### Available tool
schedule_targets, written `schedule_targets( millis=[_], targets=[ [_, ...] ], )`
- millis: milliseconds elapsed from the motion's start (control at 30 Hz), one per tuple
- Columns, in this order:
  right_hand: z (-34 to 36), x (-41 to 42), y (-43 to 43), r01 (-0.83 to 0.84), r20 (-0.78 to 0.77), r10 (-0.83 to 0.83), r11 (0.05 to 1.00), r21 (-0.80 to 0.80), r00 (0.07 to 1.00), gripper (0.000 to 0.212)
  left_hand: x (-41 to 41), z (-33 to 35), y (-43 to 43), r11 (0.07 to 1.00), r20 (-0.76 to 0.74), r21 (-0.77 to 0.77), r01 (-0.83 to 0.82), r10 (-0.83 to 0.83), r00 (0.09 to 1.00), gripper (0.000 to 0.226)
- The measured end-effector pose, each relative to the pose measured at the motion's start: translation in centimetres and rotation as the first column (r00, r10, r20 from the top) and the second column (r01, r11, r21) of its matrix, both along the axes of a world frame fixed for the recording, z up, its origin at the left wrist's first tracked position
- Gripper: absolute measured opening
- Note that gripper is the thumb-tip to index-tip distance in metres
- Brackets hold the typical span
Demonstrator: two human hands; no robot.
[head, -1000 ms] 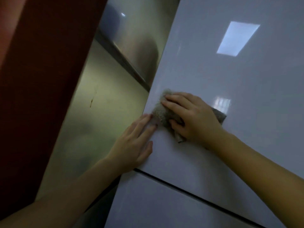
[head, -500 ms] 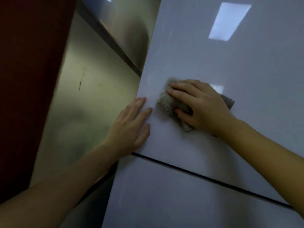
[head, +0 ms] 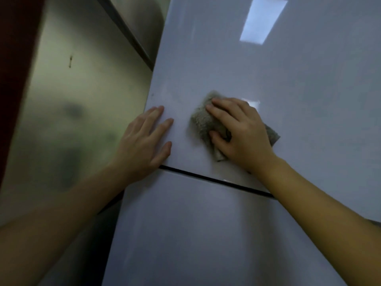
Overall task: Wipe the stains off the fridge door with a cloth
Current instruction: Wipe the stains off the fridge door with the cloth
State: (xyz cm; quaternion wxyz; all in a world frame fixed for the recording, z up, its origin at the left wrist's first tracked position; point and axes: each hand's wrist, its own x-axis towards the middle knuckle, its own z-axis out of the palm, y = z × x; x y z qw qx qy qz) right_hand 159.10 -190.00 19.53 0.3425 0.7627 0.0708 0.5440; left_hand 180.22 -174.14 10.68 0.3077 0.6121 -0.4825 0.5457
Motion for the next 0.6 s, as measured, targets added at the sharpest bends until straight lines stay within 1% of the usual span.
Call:
schedule_targets(
  millis=[33,133,167,200,300,367,400,433,500,533,567,600],
  targets=[
    [-0.4,0.2,0.3,-0.007,0.011,0.007,1.0,0.005,1.0,0.05,-0.1,-0.1,0.0,1.0,-0.003,-0.001,-0.001,0.001,1.0,0.06],
    [-1.5,0.0,0.3,0.017,-0.091,-0.026,0.995,-0.099,0.996,0.05,-0.7,-0.5,0.0,1.0,-0.034,-0.017,-0.002,0.001,0.999,0.061],
    [-1.3,-0.4,0.1,0.024,-0.102,-0.037,0.992,-0.12,0.994,0.049,-0.9,-0.7,-0.1,1.0,-0.043,-0.02,-0.002,0.001,0.999,0.06],
    [-0.9,-0.9,-0.1,0.029,-0.077,-0.037,0.993,-0.112,0.996,0.049,-1.0,-0.9,-0.2,1.0,-0.046,-0.024,-0.002,0.0,0.999,0.06],
    [0.0,-2.5,-0.9,0.013,0.092,-0.016,0.999,0.035,0.996,0.051,-1.4,-1.5,-0.5,0.999,-0.043,-0.051,-0.004,0.002,0.999,0.057],
    [-0.5,-3.1,-1.1,-0.009,0.152,-0.007,0.995,0.099,0.988,0.051,-2.0,-2.0,-1.0,0.998,-0.028,-0.05,-0.024,0.023,0.999,0.056],
    [-1.2,-3.2,-1.1,-0.004,0.137,-0.008,0.996,0.087,0.991,0.051,-2.3,-2.2,-1.4,0.998,-0.015,-0.046,-0.031,0.03,0.999,0.057],
    [-2.0,-3.2,-1.2,0.011,0.082,-0.014,0.999,0.033,0.997,0.051,-2.6,-2.4,-1.7,0.998,-0.005,-0.046,-0.033,0.033,0.999,0.057],
    [-3.7,-3.5,-1.7,0.042,-0.075,-0.053,0.988,-0.15,0.996,0.047,-3.2,-2.5,-2.2,0.998,0.004,-0.065,-0.024,0.024,1.0,0.057],
    [-4.1,-4.1,-2.0,0.052,-0.122,-0.08,0.975,-0.217,0.989,0.045,-3.5,-2.2,-2.4,0.996,0.009,-0.083,-0.018,0.018,1.0,0.056],
    [-4.0,-4.8,-2.4,0.06,-0.124,-0.091,0.97,-0.235,0.988,0.044,-3.9,-2.0,-2.7,0.995,0.017,-0.098,-0.011,0.013,1.0,0.056],
    [-3.8,-5.6,-2.8,0.063,-0.081,-0.082,0.976,-0.208,0.993,0.044,-4.2,-1.7,-3.0,0.994,0.024,-0.109,-0.002,0.005,1.0,0.056]
  ],
)
